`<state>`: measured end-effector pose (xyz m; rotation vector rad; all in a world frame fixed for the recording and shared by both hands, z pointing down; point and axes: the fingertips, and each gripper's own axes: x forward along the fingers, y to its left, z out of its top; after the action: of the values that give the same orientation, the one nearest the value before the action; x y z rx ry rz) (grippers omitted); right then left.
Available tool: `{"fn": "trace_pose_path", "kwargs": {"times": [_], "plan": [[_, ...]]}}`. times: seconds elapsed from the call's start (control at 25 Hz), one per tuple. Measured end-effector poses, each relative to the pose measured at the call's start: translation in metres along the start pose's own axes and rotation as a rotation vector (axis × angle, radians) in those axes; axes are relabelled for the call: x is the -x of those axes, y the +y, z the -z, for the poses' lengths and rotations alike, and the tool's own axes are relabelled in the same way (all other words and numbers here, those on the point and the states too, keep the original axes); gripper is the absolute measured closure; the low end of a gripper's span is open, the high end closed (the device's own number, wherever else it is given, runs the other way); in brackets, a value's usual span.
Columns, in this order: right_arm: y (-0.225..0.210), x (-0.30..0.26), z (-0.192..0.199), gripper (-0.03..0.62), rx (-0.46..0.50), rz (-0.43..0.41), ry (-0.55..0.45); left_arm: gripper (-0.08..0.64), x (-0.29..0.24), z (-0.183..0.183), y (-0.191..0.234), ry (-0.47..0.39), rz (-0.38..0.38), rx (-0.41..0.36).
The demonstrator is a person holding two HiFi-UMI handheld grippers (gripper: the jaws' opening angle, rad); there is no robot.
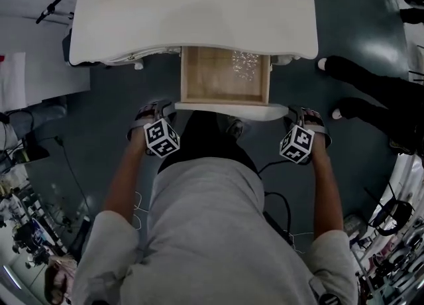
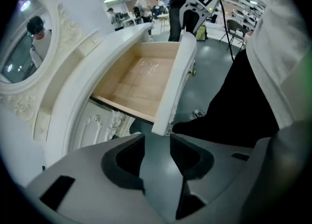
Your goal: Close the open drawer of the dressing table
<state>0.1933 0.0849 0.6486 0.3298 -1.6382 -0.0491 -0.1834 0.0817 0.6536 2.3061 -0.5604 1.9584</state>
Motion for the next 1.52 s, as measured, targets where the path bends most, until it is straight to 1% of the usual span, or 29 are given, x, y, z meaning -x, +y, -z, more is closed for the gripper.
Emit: {"fn": "trace_pose_path", "kwargs": {"times": [0.08, 0.24, 0.44, 0.52, 0.6, 0.68, 0.88, 1.0, 1.12, 1.32, 1.52], "plan": [[0.002, -0.005, 0.000, 0.416, 0.018, -0.014, 0.011, 0.402, -0.002, -0.003, -0.001, -0.007, 0.012, 0.009], [0.001, -0.009, 0.000, 0.416, 0.068, -0.021, 0.021, 0.403, -0.012, -0.014, -0.003, -0.009, 0.001, -0.035], [0.001, -0.016, -0.001, 0.416, 0.068, -0.033, 0.022, 0.404, -0.022, -0.014, -0.004, 0.019, -0.009, -0.052], [0.003, -0.018, -0.002, 0.420, 0.067, -0.034, 0.022, 0.410, -0.023, -0.011, -0.003, 0.028, -0.029, -0.047], [0.004, -0.020, -0.003, 0.430, 0.073, -0.032, 0.022, 0.443, -0.024, -0.010, -0.001, 0.033, -0.054, -0.040], [0.005, -0.021, -0.002, 0.431, 0.078, -0.030, 0.023, 0.443, -0.024, -0.011, -0.001, 0.036, -0.059, -0.037], [0.010, -0.023, 0.001, 0.431, 0.052, -0.055, 0.033, 0.446, -0.025, -0.010, -0.005, 0.030, -0.051, -0.016], [0.010, -0.024, -0.001, 0.431, 0.044, -0.059, 0.042, 0.446, -0.025, -0.009, -0.004, 0.035, -0.052, 0.013], [0.007, -0.024, -0.001, 0.431, 0.046, -0.047, 0.048, 0.446, -0.025, -0.010, -0.002, 0.043, -0.043, 0.011], [0.011, -0.021, -0.002, 0.431, 0.009, -0.055, 0.041, 0.448, -0.024, -0.009, -0.005, 0.036, -0.012, 0.030], [0.011, -0.022, 0.000, 0.431, 0.010, -0.057, 0.055, 0.448, -0.022, -0.009, -0.004, 0.040, -0.019, 0.036]]}}
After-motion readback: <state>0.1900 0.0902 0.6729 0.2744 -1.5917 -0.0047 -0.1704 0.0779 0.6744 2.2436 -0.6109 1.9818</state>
